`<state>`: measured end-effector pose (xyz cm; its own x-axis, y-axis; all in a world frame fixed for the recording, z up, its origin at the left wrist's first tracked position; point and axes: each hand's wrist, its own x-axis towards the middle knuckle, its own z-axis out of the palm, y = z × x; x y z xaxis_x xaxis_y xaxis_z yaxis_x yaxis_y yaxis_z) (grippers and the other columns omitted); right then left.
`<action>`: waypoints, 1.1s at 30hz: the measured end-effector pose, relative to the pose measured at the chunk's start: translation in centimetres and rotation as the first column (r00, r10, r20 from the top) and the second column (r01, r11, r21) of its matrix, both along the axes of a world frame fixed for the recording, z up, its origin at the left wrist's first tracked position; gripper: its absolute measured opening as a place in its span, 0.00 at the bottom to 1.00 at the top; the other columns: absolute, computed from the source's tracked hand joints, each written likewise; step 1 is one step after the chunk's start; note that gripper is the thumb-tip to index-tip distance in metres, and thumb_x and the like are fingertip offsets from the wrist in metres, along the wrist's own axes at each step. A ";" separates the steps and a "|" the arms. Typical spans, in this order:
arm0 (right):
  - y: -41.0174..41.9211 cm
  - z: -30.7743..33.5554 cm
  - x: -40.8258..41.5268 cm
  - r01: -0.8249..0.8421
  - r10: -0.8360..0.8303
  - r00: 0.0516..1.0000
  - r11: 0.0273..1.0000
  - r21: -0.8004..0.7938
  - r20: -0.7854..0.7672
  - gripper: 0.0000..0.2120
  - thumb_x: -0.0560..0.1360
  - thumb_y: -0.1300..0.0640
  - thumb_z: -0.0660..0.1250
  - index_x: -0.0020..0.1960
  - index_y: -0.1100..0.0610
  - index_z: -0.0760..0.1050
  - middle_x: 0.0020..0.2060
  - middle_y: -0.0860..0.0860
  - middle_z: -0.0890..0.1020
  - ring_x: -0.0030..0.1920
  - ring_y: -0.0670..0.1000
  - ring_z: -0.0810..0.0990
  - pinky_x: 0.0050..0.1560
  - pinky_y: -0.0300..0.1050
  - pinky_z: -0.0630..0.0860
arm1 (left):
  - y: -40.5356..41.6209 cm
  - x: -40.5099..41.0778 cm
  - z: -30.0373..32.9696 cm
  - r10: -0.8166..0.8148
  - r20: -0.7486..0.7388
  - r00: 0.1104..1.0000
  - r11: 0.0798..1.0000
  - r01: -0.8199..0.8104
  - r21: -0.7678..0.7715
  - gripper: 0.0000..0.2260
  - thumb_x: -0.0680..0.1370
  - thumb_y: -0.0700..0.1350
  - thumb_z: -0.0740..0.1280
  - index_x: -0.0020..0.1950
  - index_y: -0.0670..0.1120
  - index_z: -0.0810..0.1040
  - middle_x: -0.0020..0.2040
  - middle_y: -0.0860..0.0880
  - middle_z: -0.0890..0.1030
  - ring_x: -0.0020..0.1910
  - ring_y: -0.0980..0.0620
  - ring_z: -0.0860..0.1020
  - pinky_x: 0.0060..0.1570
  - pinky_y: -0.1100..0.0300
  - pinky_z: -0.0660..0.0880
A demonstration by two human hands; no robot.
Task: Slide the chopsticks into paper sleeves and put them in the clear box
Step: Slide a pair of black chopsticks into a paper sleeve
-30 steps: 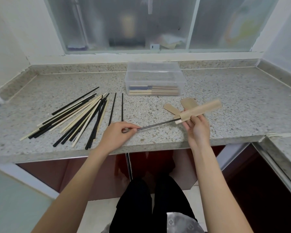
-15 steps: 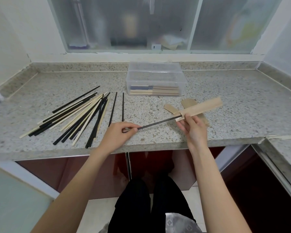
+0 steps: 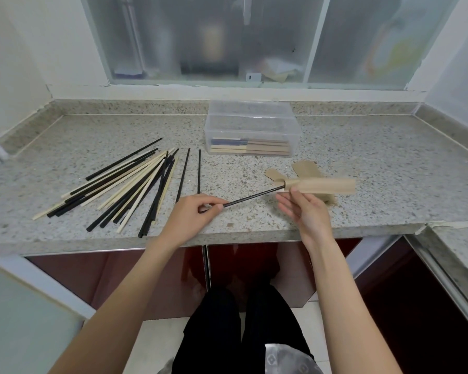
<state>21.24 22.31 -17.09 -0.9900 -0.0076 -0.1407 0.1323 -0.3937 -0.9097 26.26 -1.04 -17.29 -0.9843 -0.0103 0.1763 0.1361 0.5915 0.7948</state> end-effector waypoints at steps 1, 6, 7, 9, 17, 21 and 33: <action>-0.2 0.1 0.1 -0.017 0.017 1.000 1.000 0.003 -0.003 0.08 0.78 0.60 0.63 0.47 0.63 0.78 0.40 0.55 0.86 0.44 0.50 0.85 0.45 0.39 0.81 | 0.2 0.0 0.0 0.000 -0.007 1.000 1.000 0.000 0.003 0.07 0.76 0.47 0.68 0.52 0.54 0.82 0.48 0.57 0.83 0.41 0.62 0.78 0.49 0.64 0.74; 0.4 0.9 -0.1 -0.064 0.066 0.998 0.994 0.091 -0.018 0.07 0.78 0.62 0.64 0.47 0.63 0.79 0.38 0.54 0.85 0.41 0.50 0.84 0.45 0.41 0.82 | 0.0 -0.1 0.4 -0.008 -0.039 0.999 0.999 0.009 0.037 0.06 0.76 0.48 0.69 0.49 0.59 0.82 0.38 0.58 0.82 0.35 0.51 0.80 0.43 0.55 0.78; 0.7 1.0 -0.2 -0.074 0.077 0.997 0.991 0.110 -0.026 0.06 0.78 0.62 0.64 0.47 0.63 0.79 0.38 0.54 0.85 0.42 0.51 0.84 0.44 0.41 0.82 | -0.2 -0.1 0.5 -0.014 -0.038 0.999 0.999 0.016 0.044 0.07 0.75 0.48 0.69 0.48 0.61 0.81 0.39 0.55 0.83 0.36 0.44 0.80 0.44 0.49 0.77; 1.1 1.3 -0.2 -0.087 0.095 0.994 0.988 0.130 -0.055 0.06 0.77 0.60 0.65 0.46 0.61 0.79 0.38 0.51 0.85 0.41 0.50 0.83 0.42 0.41 0.81 | -0.6 0.0 0.7 -0.027 -0.043 0.999 0.998 0.029 0.056 0.07 0.75 0.49 0.69 0.47 0.62 0.81 0.40 0.51 0.84 0.37 0.40 0.79 0.45 0.46 0.77; -0.2 1.4 0.2 -0.095 0.108 0.991 0.985 0.147 -0.080 0.03 0.74 0.61 0.69 0.46 0.60 0.80 0.31 0.48 0.78 0.30 0.43 0.74 0.31 0.34 0.74 | 0.4 -0.1 0.8 -0.052 -0.055 0.997 0.992 0.058 0.114 0.07 0.76 0.45 0.68 0.49 0.56 0.81 0.40 0.59 0.82 0.34 0.54 0.79 0.41 0.64 0.76; -2.5 1.0 0.7 -0.161 0.173 0.984 0.967 0.196 -0.048 0.04 0.73 0.60 0.71 0.46 0.60 0.81 0.30 0.47 0.78 0.29 0.42 0.73 0.30 0.34 0.72 | 1.7 -0.6 0.9 -0.049 -0.099 0.994 0.989 0.061 0.131 0.06 0.76 0.44 0.69 0.51 0.52 0.80 0.44 0.55 0.81 0.35 0.58 0.80 0.42 0.68 0.76; -1.1 0.7 0.2 -0.003 0.016 0.996 0.990 0.140 -0.089 0.06 0.76 0.57 0.67 0.46 0.59 0.80 0.34 0.51 0.78 0.29 0.43 0.73 0.30 0.35 0.73 | 1.7 -0.7 0.2 0.022 -0.174 0.985 0.999 -0.018 0.027 0.08 0.74 0.45 0.70 0.52 0.52 0.81 0.48 0.58 0.81 0.44 0.69 0.76 0.45 0.75 0.68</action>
<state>21.42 21.21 -16.37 -0.9987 -0.0034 -0.0514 0.0505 -0.2615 -0.9639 25.57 0.64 -17.10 -0.9382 -0.0364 0.3442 0.2619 0.5754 0.7748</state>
